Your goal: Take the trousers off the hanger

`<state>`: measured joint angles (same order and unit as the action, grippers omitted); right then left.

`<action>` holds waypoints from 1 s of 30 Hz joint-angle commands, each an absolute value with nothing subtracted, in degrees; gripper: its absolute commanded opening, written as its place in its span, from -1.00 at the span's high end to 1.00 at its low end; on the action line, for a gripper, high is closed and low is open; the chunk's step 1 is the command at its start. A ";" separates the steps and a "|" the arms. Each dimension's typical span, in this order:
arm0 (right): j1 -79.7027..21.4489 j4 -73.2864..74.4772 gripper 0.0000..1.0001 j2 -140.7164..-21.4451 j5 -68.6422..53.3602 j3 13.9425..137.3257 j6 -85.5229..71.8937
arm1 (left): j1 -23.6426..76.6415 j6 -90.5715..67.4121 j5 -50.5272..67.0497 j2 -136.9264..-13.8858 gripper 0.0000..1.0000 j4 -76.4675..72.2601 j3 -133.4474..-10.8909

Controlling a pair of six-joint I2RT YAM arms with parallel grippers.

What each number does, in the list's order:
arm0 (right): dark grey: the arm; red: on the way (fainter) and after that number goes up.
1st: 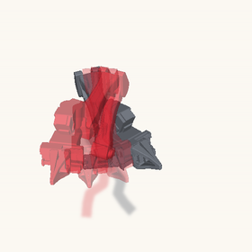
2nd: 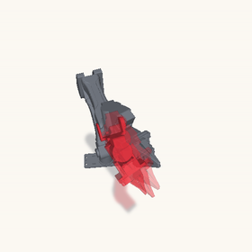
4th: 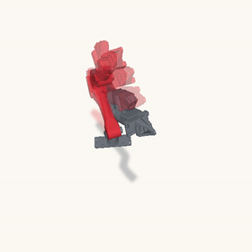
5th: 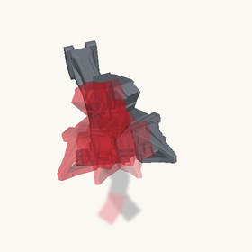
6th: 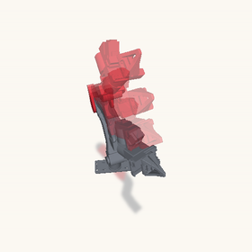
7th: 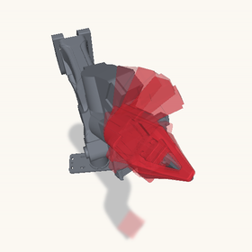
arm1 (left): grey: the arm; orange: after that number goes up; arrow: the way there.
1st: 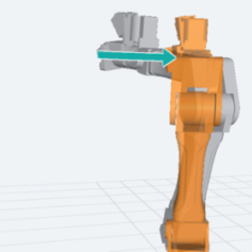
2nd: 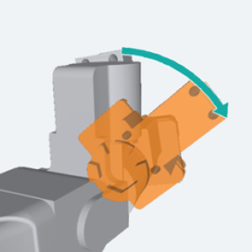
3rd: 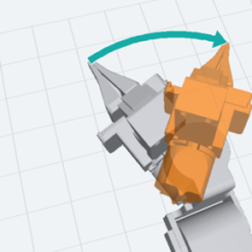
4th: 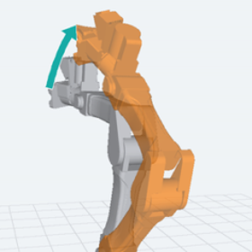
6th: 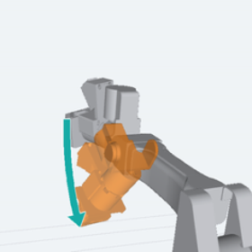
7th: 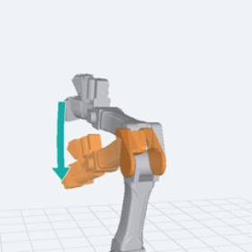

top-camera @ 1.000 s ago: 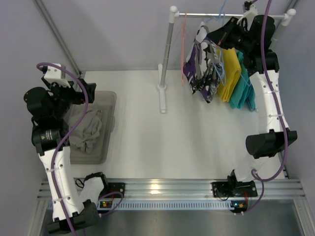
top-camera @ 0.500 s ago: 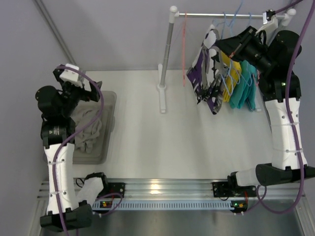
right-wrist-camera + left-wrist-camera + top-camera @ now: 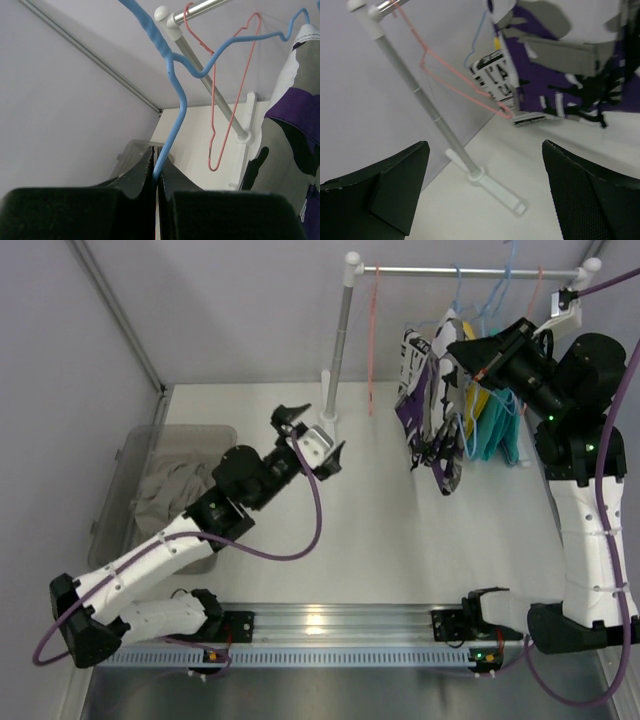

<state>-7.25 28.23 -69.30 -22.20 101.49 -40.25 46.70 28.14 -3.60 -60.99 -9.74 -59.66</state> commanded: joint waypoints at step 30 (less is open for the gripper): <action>-10.37 12.04 1.00 -63.37 -17.84 98.09 -48.69 | 71.37 15.64 -26.01 -90.08 -0.98 -42.19 -70.04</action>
<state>-9.28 27.31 -67.33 -18.06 95.96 -48.60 71.05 15.57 -24.93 -88.75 -38.24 -66.72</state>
